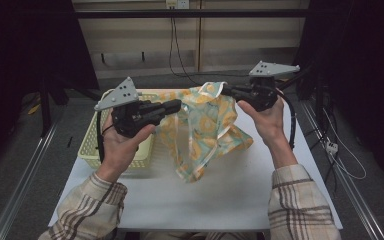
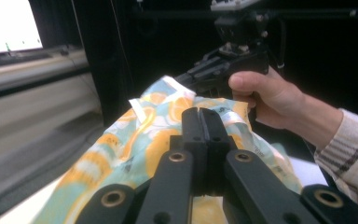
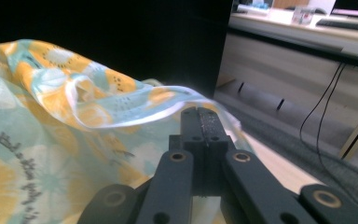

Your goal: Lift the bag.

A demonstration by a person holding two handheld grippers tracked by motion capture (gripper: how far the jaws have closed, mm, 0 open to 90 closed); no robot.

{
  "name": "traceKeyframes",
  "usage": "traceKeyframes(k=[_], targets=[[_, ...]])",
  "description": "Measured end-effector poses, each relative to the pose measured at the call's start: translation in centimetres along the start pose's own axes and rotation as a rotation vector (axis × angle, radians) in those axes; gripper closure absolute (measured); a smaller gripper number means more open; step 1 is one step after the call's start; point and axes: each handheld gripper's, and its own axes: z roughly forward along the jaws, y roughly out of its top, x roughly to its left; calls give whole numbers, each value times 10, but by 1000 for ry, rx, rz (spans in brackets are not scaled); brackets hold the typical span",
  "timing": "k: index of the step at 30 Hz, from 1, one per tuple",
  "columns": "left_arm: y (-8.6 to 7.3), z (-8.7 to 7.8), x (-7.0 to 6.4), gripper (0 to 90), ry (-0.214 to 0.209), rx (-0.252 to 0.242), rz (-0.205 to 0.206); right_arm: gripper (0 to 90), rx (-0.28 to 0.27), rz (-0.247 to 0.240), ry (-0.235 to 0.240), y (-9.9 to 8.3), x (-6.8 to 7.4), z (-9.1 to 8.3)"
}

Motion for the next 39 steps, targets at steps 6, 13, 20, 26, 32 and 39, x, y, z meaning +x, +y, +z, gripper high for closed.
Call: traceKeyframes(k=[6, 13, 20, 26, 32, 39], targets=[[20, -10, 0, 900, 16, -63, 13, 900, -45, -2, -24, 25, -8, -11], [2, 0, 7, 900, 35, 11, 9, 900, -17, 11, -66, 22, -20, 0], [-31, 14, 15, 900, 47, 133, 0, 900, 46, 60, -79, -9, -36, 22], [-64, 26, 21, 895, 72, 213, -29, 900, 88, 84, -87, -34, -38, 35], [-80, 34, 26, 877, 82, 246, -58, 900, 131, 109, -92, -54, -41, 44], [-81, 37, 27, 674, 103, 243, -57, 773, 145, 138, -85, -64, -43, 43]])
